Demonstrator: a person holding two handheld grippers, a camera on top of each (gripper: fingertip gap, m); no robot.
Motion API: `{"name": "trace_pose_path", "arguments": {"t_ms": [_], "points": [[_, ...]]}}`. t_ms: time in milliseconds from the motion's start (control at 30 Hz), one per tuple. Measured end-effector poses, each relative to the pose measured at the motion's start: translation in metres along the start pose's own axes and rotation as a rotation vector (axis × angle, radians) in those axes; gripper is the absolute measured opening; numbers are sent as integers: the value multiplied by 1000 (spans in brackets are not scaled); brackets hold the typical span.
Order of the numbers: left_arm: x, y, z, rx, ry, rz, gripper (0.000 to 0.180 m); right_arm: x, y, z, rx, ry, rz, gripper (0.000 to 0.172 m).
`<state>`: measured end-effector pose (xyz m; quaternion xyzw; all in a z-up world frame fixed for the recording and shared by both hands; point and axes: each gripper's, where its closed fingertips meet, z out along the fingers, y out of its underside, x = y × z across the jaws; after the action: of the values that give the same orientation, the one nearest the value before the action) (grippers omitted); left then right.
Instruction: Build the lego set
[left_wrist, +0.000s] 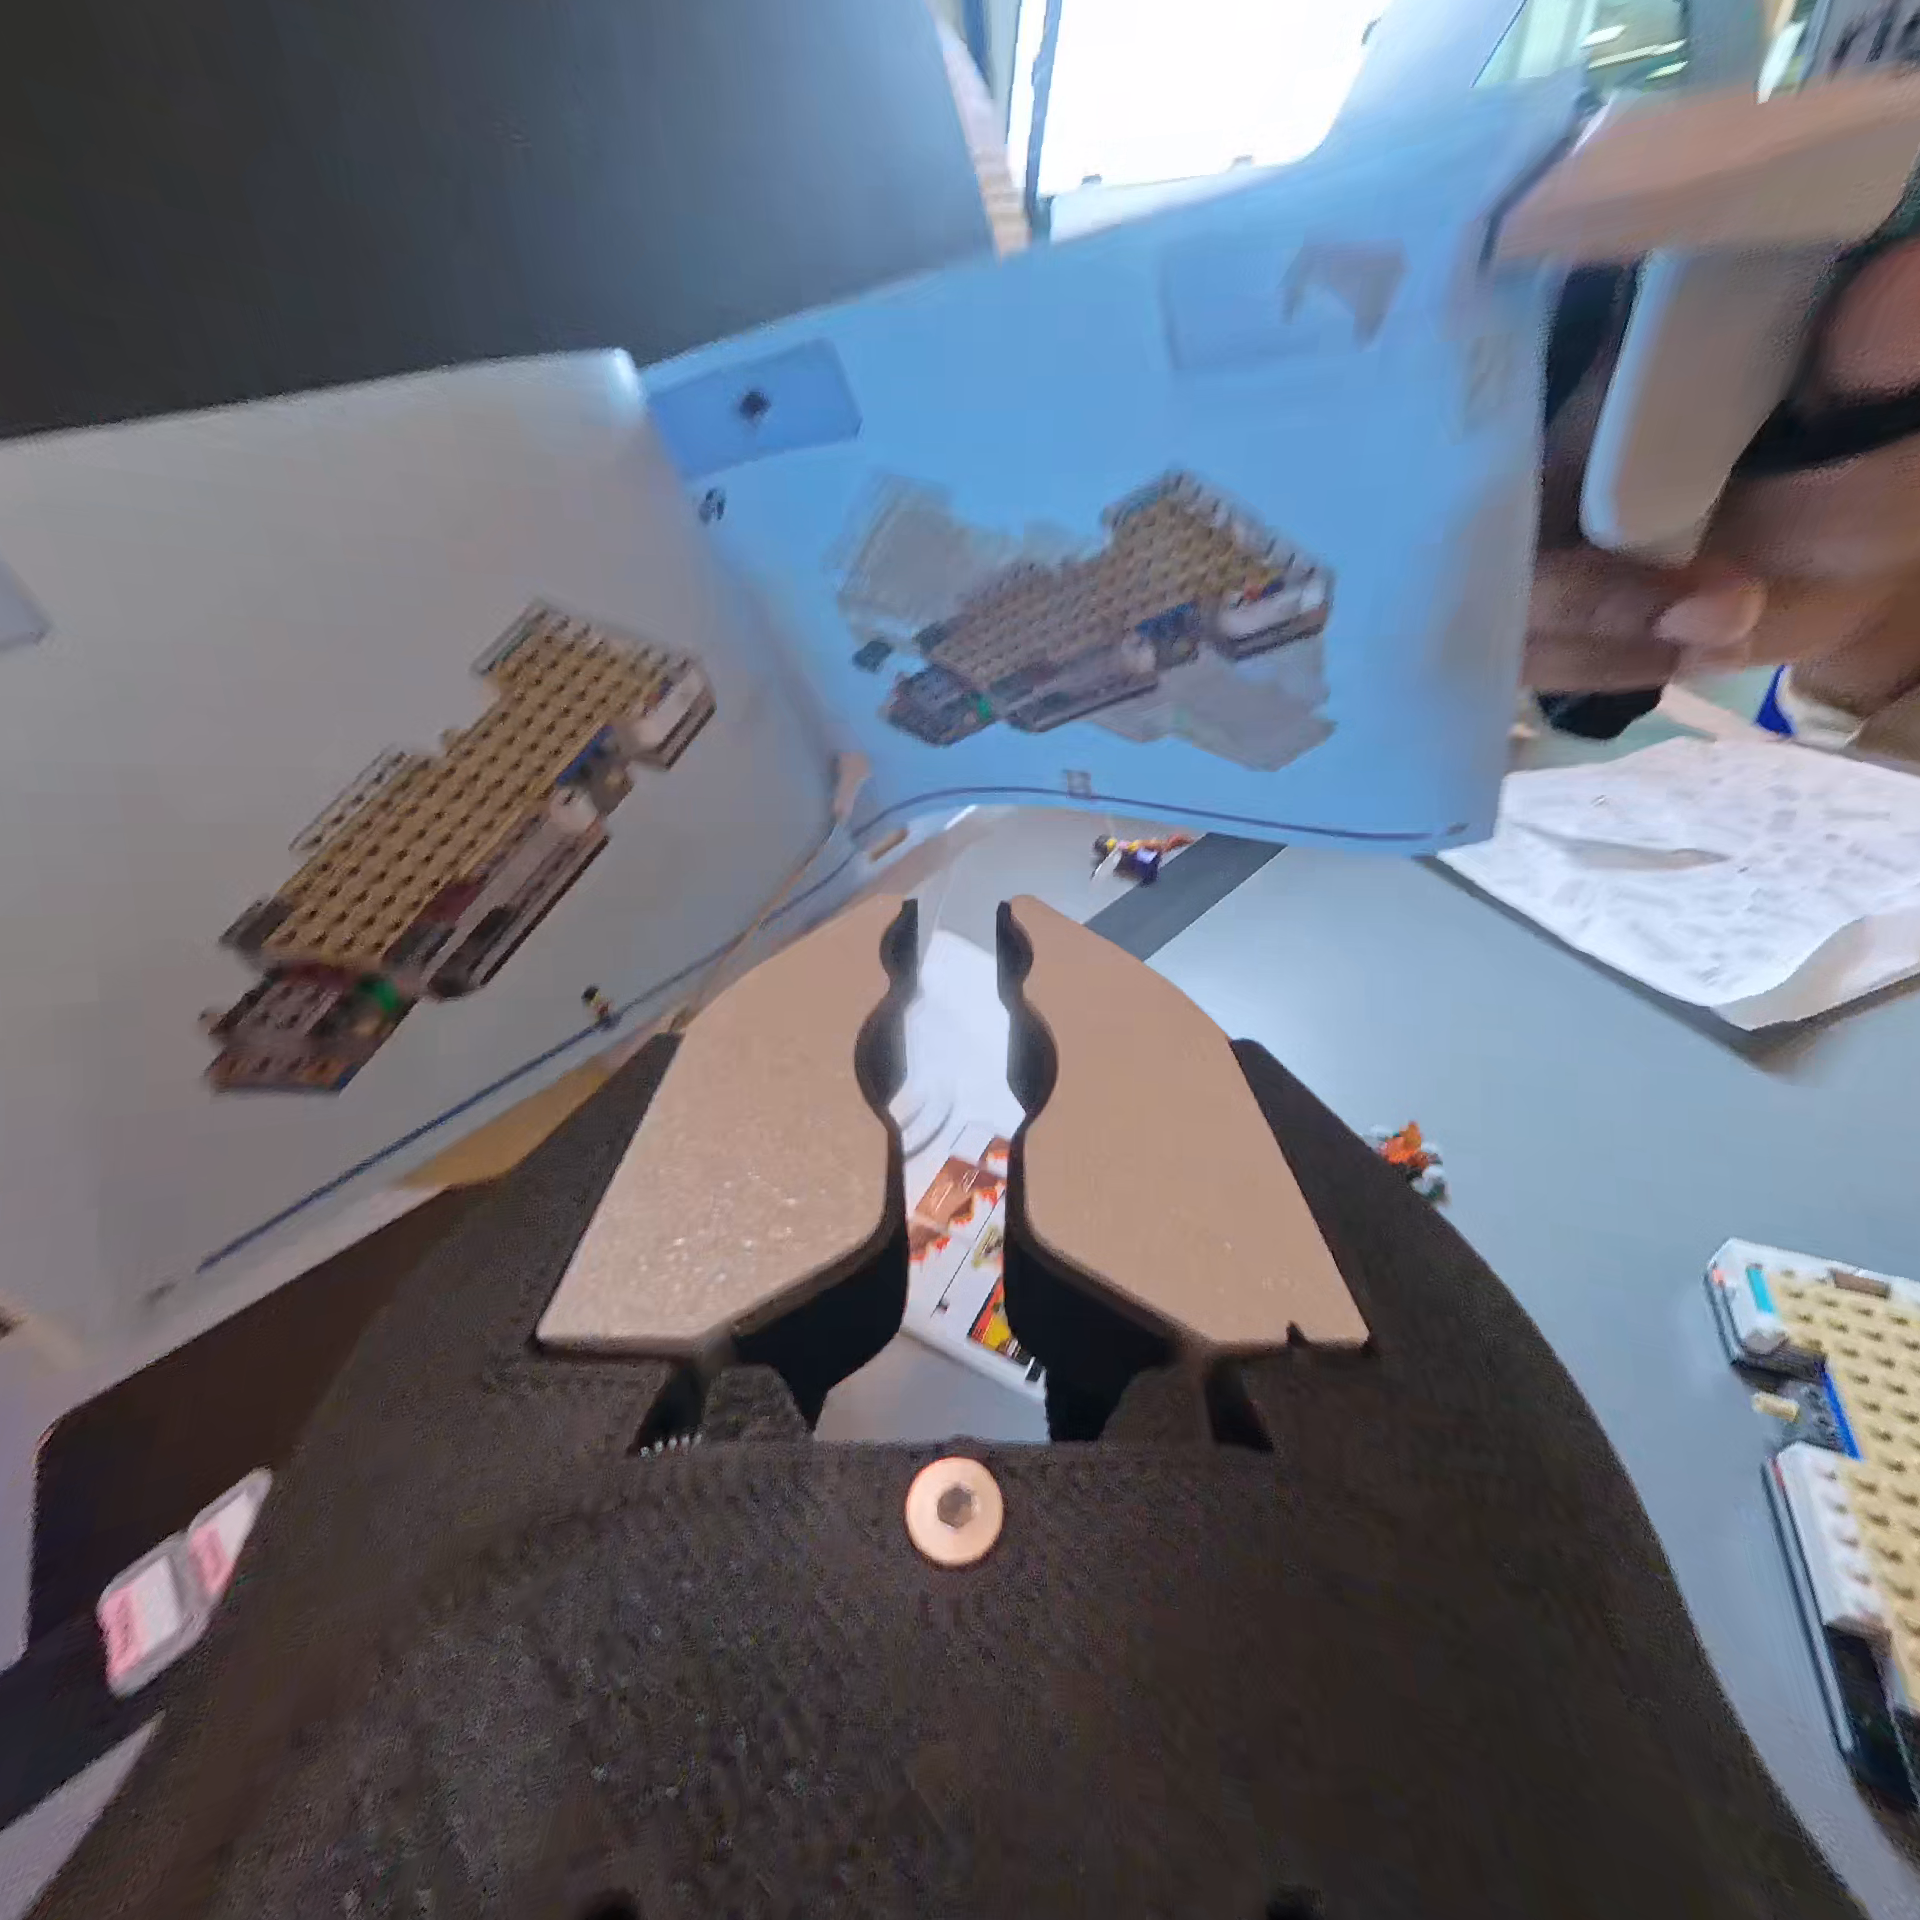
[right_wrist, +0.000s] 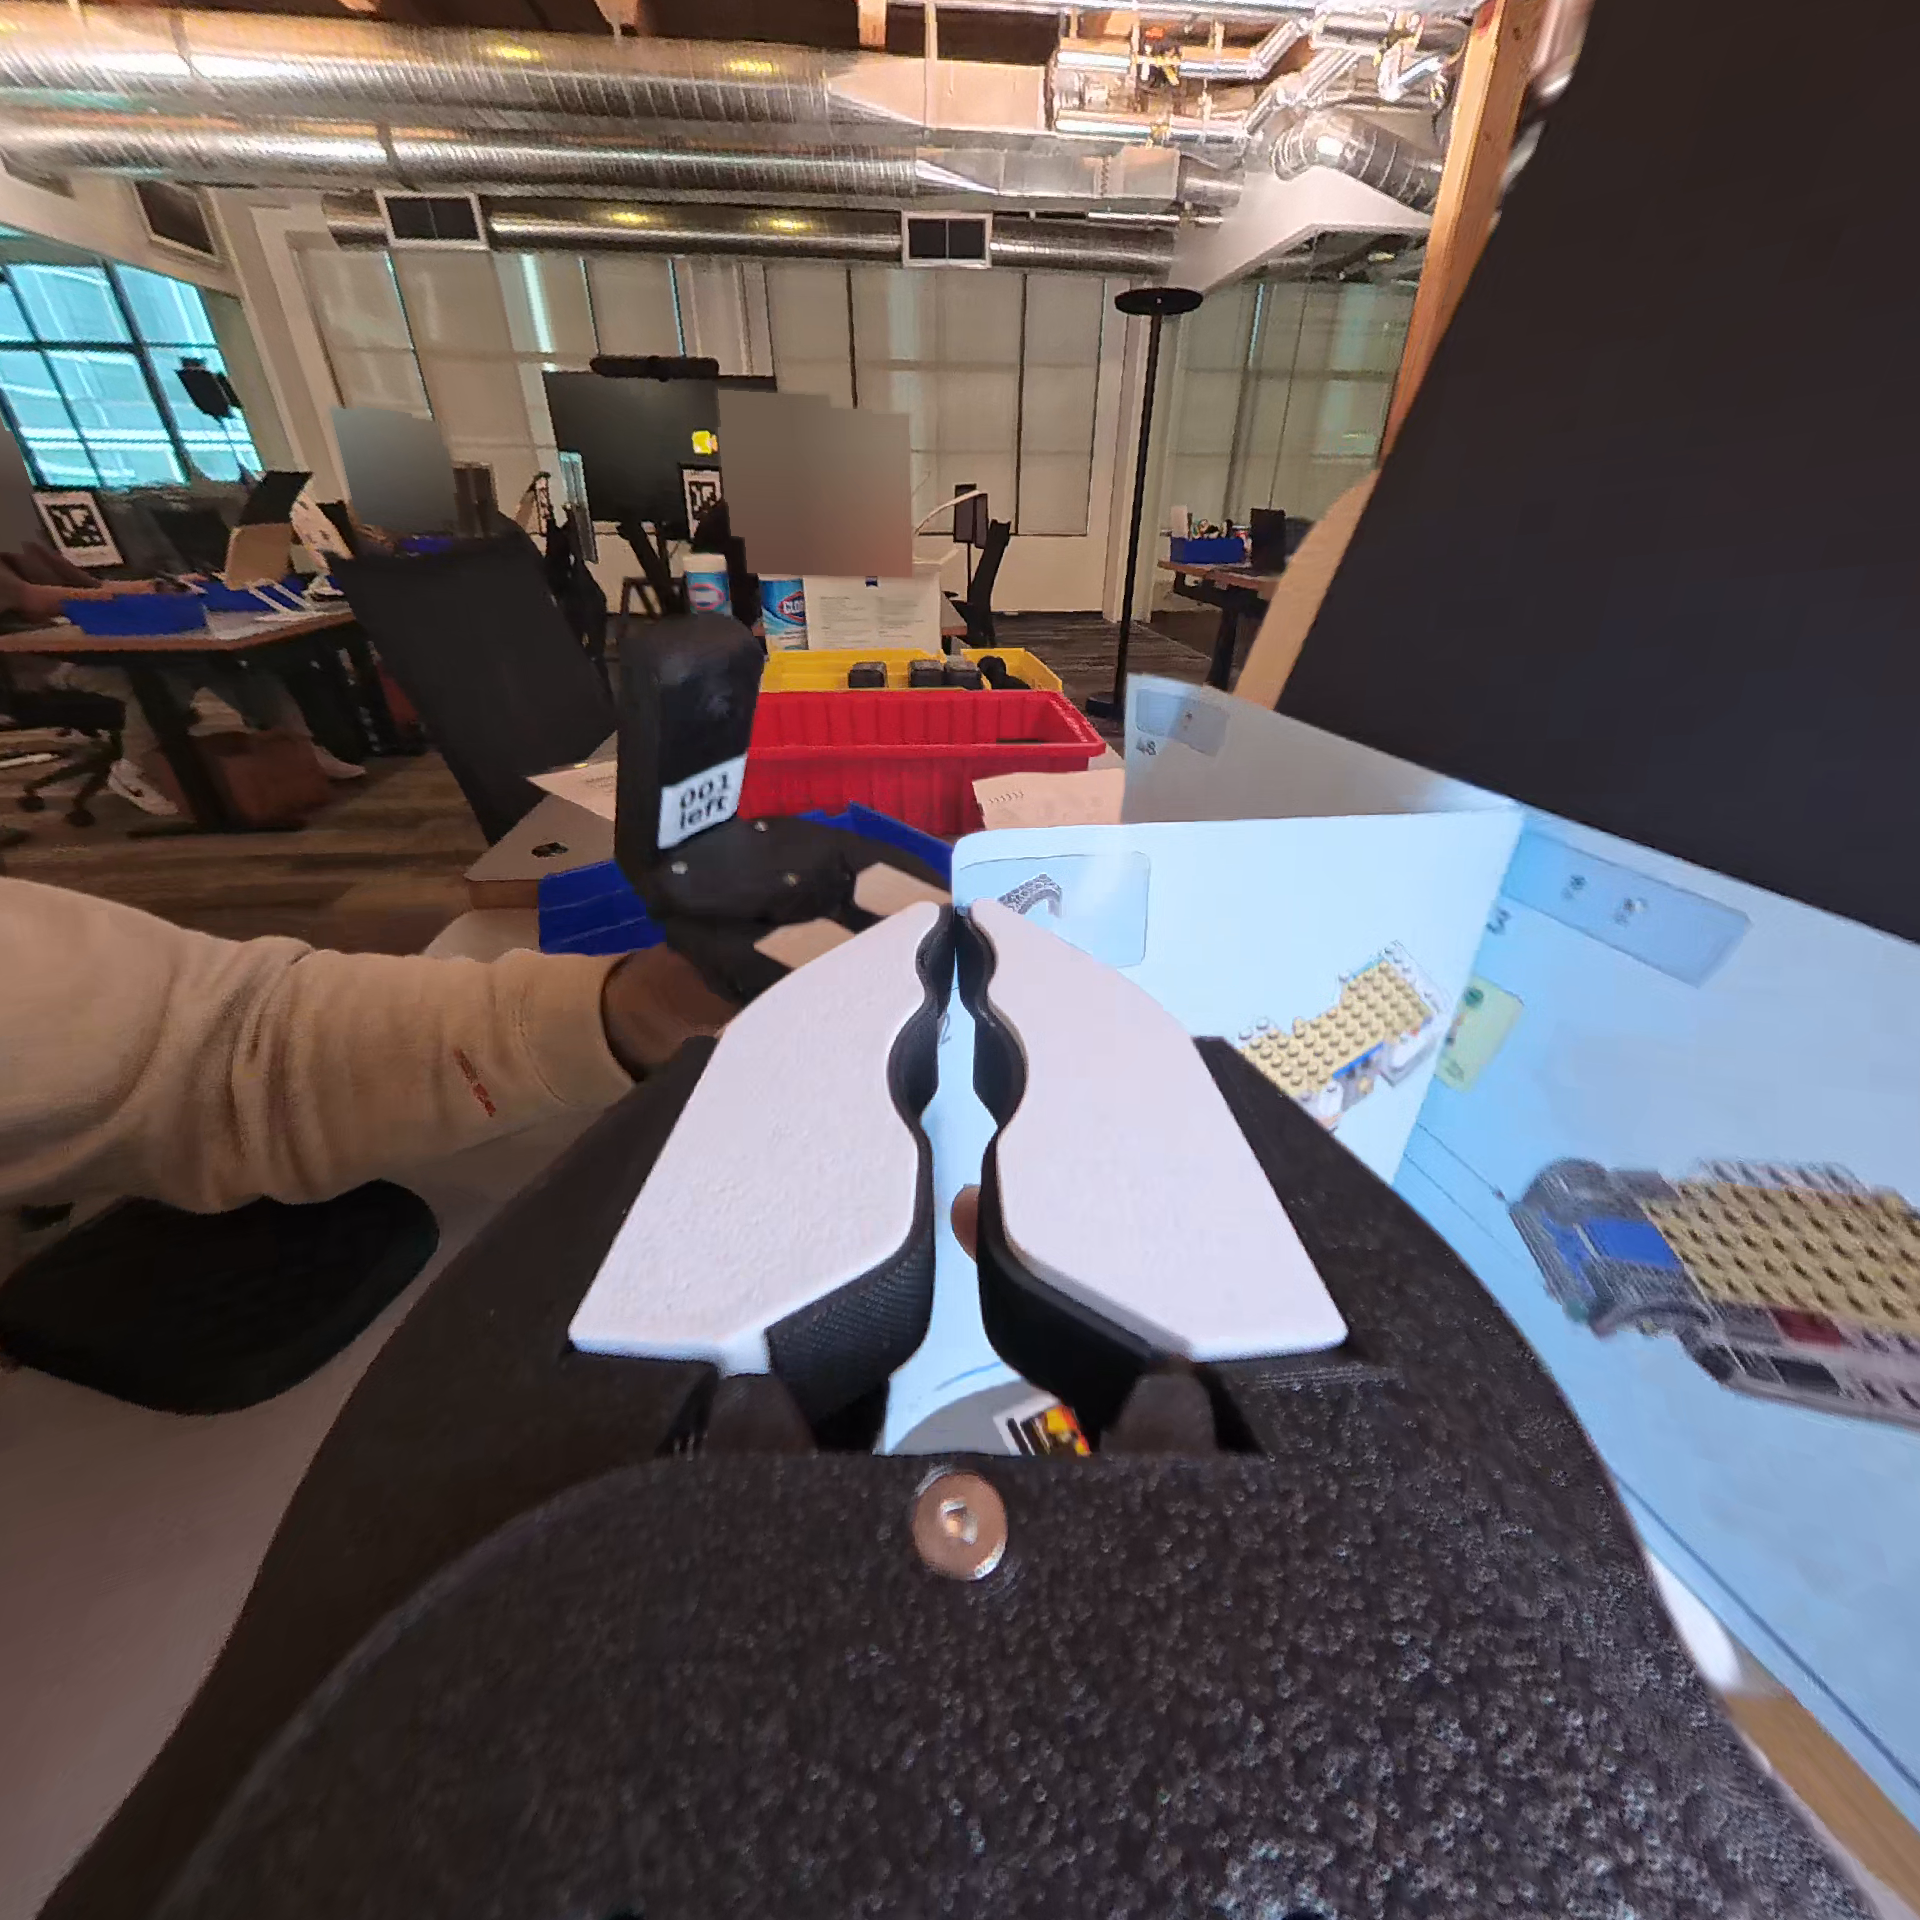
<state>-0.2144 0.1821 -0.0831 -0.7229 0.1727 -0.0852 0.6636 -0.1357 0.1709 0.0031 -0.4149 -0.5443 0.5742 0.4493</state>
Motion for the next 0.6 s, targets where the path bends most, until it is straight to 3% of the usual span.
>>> {"name": "trace_pose_path", "arguments": {"t_ms": [233, 367, 467, 600], "points": [[-36, 24, -28, -45, -127, 31, 16, 0, -10, 67, -94, 36, -65, 0], [-41, 14, 5, -67, -127, 146, 18, 0, -8, 75, -124, 65, -83, 0], [-43, 12, 38, -182, -144, 350, 19, 0, -10, 66, -122, 83, -69, 0], [-43, 29, 72, -343, -126, 485, 12, 1, -13, 46, -135, 124, -84, 0]]}}
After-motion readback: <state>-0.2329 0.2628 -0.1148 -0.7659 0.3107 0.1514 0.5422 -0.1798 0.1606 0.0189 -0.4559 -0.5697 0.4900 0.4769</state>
